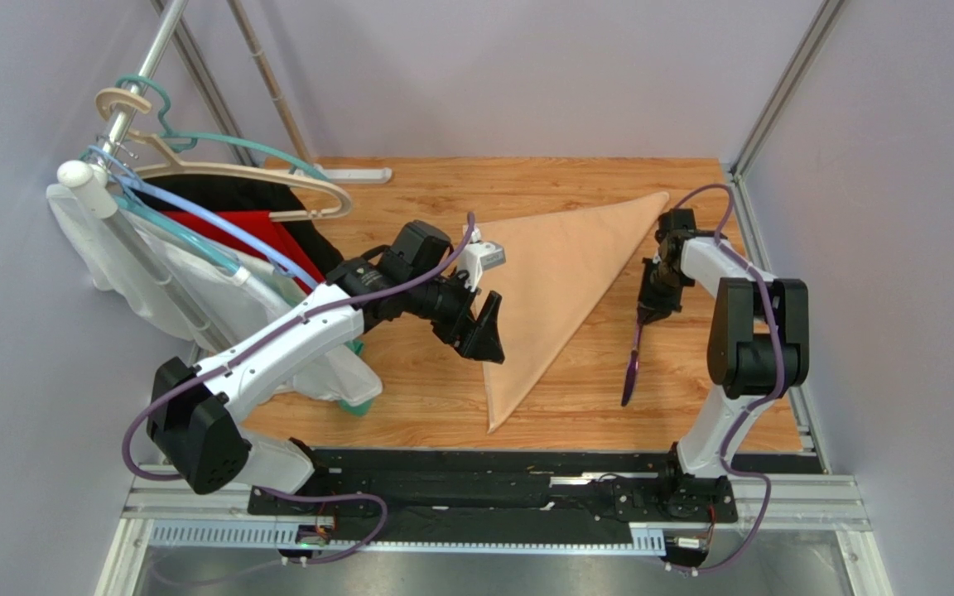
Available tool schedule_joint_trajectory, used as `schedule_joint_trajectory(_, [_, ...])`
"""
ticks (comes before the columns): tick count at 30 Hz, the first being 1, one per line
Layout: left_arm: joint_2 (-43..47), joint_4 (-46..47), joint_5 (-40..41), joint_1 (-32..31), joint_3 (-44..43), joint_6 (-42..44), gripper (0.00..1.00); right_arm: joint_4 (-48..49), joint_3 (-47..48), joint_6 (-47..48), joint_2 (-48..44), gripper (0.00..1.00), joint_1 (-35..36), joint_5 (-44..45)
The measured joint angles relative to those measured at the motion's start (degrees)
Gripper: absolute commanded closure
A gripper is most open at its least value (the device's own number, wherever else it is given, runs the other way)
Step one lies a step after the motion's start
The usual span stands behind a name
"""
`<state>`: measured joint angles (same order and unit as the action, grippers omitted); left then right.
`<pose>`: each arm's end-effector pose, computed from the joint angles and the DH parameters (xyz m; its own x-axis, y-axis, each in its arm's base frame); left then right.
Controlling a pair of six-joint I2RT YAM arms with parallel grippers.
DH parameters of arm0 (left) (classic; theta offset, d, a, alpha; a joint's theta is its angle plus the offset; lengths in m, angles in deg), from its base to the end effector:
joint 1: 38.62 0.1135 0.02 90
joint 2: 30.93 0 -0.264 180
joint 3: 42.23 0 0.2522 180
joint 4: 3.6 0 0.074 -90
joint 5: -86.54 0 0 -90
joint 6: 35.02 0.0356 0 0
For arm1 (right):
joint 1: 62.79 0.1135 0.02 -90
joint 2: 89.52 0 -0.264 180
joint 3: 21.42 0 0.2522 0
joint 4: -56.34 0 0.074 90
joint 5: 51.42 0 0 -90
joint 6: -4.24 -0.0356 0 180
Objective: Fold the napkin, place the utensils inside, and roll it up
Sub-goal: Grab a utensil with the right arm
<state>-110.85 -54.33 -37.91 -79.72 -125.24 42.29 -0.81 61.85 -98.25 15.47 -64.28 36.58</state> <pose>0.2093 -0.2093 0.3106 -0.7254 0.3924 -0.5655 0.6867 0.4685 -0.5558 0.3436 -0.0077 0.1677 -0.9535 0.2410 -0.1811 0.2309 0.9701 0.0752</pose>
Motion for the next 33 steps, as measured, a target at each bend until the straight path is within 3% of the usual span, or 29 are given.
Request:
schedule_joint_trajectory(10, [0.00, 0.00, 0.00, 0.00, 0.00, 0.00, 0.13, -0.52, 3.63, -2.56, -0.63, 0.98, 1.03, -0.90])
schedule_joint_trajectory(12, [0.00, 0.02, 0.00, 0.00, 0.00, 0.00, 0.13, -0.68, 3.56, -2.71, -0.85, 0.91, 1.11, -0.24])
schedule_joint_trajectory(13, [0.00, 0.00, 0.00, 0.00, 0.00, 0.00, 0.13, -0.68, 3.34, -2.73, -1.03, 0.81, 1.11, 0.02])
schedule_joint_trajectory(16, [0.00, 0.00, 0.00, 0.00, 0.00, 0.00, 0.13, -0.70, 0.74, -2.97, -3.23, 0.66, 1.11, 0.61])
schedule_joint_trajectory(22, [0.00, 0.02, -0.02, 0.00, 0.00, 0.00, 0.13, -0.92, -6.91, -3.85, -9.49, 0.56, 2.58, 1.03])
schedule_joint_trajectory(33, [0.04, 0.04, -0.09, 0.00, 0.00, -0.02, 0.13, 0.20, -11.06, -7.08, -10.69, 0.57, 5.20, 1.66])
